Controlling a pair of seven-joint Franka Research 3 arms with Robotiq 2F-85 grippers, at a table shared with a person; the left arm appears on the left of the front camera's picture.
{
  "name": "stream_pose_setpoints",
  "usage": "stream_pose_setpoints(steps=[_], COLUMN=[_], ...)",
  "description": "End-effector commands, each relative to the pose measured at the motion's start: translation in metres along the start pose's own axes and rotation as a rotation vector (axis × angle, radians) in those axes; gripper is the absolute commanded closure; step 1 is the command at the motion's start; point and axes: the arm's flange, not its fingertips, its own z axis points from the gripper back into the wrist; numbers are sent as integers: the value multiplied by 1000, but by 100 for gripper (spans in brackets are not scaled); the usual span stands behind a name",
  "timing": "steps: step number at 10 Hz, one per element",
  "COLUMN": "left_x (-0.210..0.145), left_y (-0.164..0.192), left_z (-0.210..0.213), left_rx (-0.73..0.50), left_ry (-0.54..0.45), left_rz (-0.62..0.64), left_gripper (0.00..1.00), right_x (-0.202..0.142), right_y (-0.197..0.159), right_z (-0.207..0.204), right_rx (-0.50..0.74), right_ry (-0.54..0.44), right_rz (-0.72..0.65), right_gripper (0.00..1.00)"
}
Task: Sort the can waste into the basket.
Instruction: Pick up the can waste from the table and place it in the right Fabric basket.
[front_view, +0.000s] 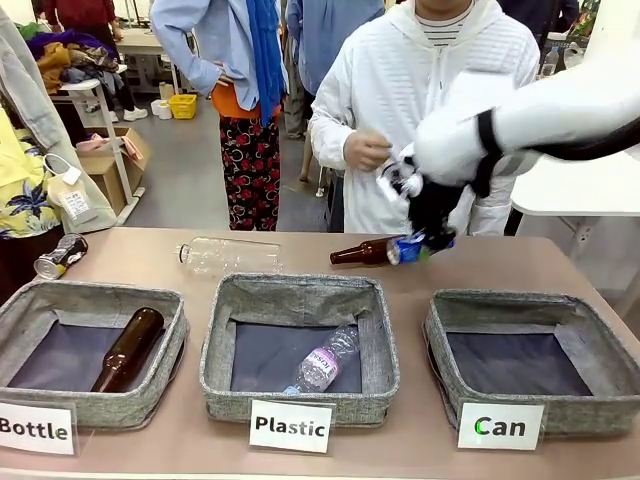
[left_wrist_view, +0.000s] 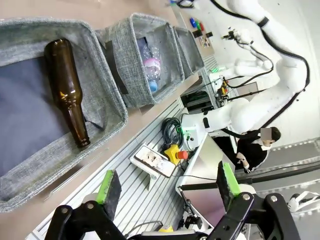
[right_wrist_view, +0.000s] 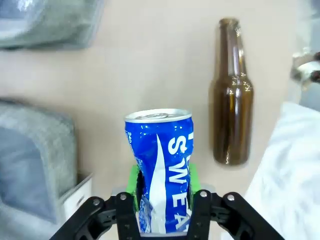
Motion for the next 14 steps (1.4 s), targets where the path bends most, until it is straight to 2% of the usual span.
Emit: stream_pose_setpoints(steps=[1,2,3,6,7,8,10,14], left_x=[-2,-2,-2,-2,-2,-2,-2,-2], left_y=[-2,-2,-2,-2,-2,-2,-2,-2], left_z=[0,0,0,0,0,0,0,0], left_rx=[-7,-7,-7,-7,-7,-7,-7,-7], left_ry=[-2,-2,-2,-2,-2,-2,-2,-2], left_rz=[12,12,12,12,12,12,12,12], left_gripper=[0,0,0,0,0,0,0,0], right_x=[-46,-68,-93,-168,-184,-193,-193,-190], right_y=[79,113,148,248,275,290,295,282], right_z=[86,109,128,153,151,142,124,116], right_rx=[18,92,115,-2,-28,-63,-70,-107], right_ry=[-53,-57,-139,-433,-489,-530,-581,-577], right_rz=[1,-73,-138,-487,-564,-622,-656,-653], right_gripper=[100,100,100,100,100,100,100,100])
